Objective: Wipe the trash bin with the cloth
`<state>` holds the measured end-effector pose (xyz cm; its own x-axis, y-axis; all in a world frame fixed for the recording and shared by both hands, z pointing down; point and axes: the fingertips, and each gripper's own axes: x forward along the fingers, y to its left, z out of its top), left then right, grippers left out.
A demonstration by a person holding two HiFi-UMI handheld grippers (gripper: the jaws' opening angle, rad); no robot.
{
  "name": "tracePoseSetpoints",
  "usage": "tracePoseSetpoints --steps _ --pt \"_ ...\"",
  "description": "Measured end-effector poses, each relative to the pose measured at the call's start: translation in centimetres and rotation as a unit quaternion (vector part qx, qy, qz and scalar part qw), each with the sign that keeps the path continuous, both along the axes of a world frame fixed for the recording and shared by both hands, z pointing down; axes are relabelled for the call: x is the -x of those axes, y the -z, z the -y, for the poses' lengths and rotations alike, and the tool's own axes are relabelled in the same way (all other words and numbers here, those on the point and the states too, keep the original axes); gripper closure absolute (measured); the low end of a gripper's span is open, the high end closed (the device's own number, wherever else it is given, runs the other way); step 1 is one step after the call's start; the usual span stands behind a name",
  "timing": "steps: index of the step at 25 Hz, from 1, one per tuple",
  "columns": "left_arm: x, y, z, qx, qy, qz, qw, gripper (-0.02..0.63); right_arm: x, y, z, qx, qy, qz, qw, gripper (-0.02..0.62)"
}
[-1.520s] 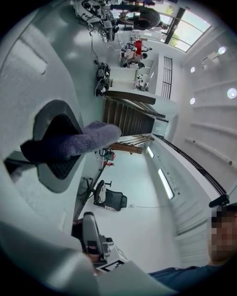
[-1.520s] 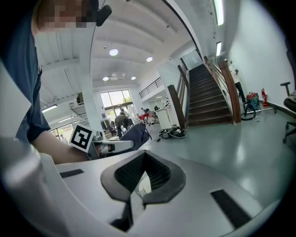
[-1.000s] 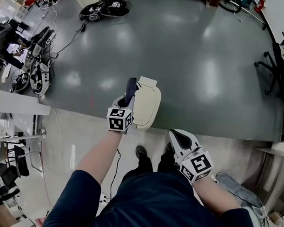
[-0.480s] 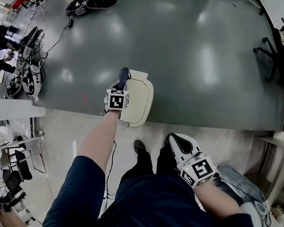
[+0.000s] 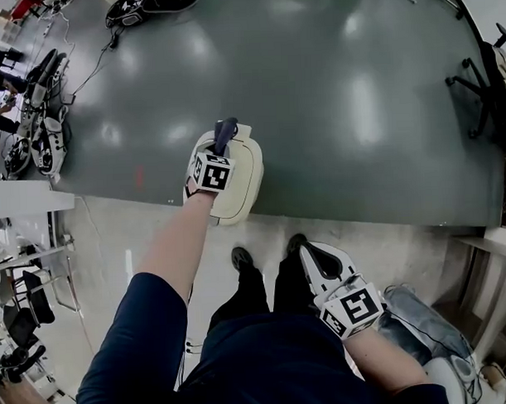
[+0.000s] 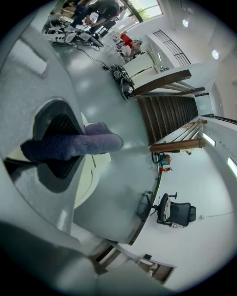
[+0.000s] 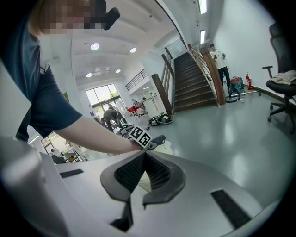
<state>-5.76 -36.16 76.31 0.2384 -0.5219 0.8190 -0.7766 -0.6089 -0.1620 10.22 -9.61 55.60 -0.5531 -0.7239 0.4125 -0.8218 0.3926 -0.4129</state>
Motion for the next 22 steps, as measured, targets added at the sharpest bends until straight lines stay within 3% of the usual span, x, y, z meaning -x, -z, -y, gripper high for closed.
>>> tracePoseSetpoints --steps 8,12,17,22 --pt "-7.8 -0.4 -2.7 0.006 -0.076 -0.016 0.997 0.554 -0.6 0.3 -0.1 -0.005 0.003 0.0 1.0 0.591" --pt "-9.5 -0.7 -3.8 0.008 -0.113 -0.014 0.9934 0.554 -0.9 0.0 -0.3 0.001 -0.004 -0.005 1.0 0.591" --pt "-7.9 -0.3 -3.9 -0.002 -0.128 -0.005 0.9917 0.554 -0.8 -0.2 -0.5 0.008 -0.008 -0.012 1.0 0.591" --pt "-2.2 0.1 -2.1 -0.008 -0.084 0.01 0.9964 0.554 0.6 0.1 -0.2 0.004 0.004 -0.008 1.0 0.591"
